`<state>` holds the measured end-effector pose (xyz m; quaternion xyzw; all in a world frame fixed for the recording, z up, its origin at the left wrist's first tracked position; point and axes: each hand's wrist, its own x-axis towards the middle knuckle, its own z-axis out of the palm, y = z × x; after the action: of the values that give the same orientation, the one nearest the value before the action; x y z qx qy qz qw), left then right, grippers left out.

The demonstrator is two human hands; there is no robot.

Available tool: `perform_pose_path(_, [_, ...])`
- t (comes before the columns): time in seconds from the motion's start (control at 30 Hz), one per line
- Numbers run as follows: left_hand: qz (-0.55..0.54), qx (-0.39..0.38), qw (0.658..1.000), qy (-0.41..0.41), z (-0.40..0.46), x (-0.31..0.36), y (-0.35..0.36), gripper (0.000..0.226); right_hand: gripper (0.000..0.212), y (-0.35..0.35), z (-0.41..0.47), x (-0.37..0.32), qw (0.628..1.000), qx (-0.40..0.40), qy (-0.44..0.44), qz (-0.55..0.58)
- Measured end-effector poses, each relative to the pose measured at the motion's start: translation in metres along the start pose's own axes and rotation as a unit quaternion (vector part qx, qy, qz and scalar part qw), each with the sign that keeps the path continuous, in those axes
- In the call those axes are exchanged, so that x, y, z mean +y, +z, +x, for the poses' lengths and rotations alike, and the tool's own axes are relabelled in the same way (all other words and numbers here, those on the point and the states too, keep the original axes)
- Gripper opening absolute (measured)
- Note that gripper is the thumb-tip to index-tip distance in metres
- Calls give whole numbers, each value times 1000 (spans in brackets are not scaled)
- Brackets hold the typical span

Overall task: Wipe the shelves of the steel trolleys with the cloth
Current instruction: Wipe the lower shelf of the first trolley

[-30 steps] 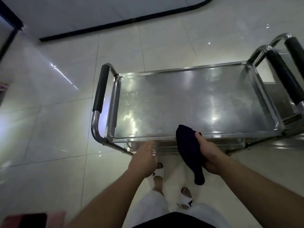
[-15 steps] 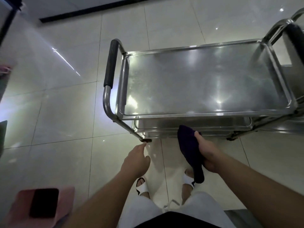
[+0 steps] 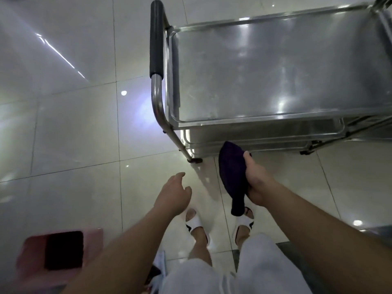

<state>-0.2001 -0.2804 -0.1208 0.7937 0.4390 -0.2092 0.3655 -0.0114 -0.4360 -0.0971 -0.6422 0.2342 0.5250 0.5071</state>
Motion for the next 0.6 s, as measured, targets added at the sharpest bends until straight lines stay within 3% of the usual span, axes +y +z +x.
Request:
perform_pose_path(0.33, [-57, 43, 996, -62, 42, -25, 41, 60, 49, 14, 69, 8, 1000, -22, 12, -15])
perform_pose_path(0.6, [-155, 112, 980, -49, 141, -54, 77, 60, 44, 33, 163, 21, 999, -9, -31, 37])
